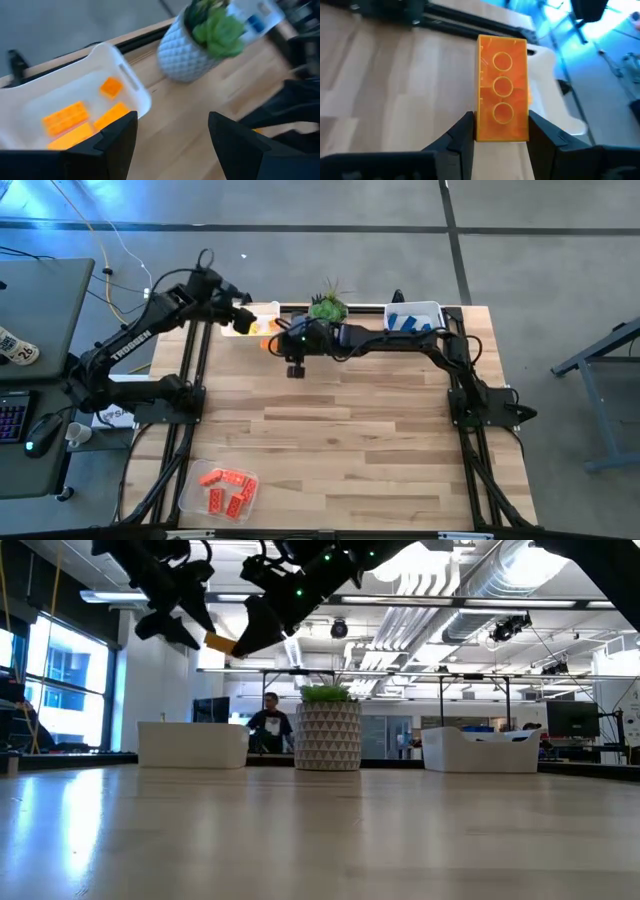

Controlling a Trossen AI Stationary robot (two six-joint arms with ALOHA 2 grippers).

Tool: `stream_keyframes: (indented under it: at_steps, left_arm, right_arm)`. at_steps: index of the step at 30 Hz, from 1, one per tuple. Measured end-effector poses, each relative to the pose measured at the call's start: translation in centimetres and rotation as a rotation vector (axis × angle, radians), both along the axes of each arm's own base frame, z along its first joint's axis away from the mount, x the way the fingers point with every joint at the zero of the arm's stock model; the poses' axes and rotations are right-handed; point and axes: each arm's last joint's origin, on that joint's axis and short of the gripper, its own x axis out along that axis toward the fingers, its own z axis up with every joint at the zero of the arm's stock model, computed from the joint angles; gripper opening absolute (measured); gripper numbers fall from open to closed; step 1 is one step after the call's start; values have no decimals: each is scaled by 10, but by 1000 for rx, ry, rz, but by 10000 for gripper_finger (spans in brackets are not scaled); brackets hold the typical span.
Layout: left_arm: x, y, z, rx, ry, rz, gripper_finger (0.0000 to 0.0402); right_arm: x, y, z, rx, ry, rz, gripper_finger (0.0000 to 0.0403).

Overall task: Sort & place blocks by color
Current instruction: Put the yellow game piece into the left white bin

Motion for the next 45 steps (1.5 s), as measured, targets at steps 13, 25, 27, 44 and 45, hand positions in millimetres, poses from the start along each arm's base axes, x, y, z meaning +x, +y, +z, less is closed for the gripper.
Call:
stream_keyframes:
  at_steps: [13,25,27,44,45]
  left_arm:
    - [-7,10,8,-69,-240,-60,232]
    - [8,19,4,-80,-283,-131,230]
    - [10,22,3,-72,-283,-129,230]
    - [19,35,-3,-30,-291,-184,99]
    - [19,36,-3,-22,-290,-180,85]
  right_arm:
    - [1,-16,17,-97,-84,-162,115]
    - [1,-28,24,-69,-184,-253,115]
    - [2,-27,26,-74,-204,-245,115]
    - [0,-35,26,-53,-216,-277,115]
    - [0,-37,26,-53,-216,-280,115]
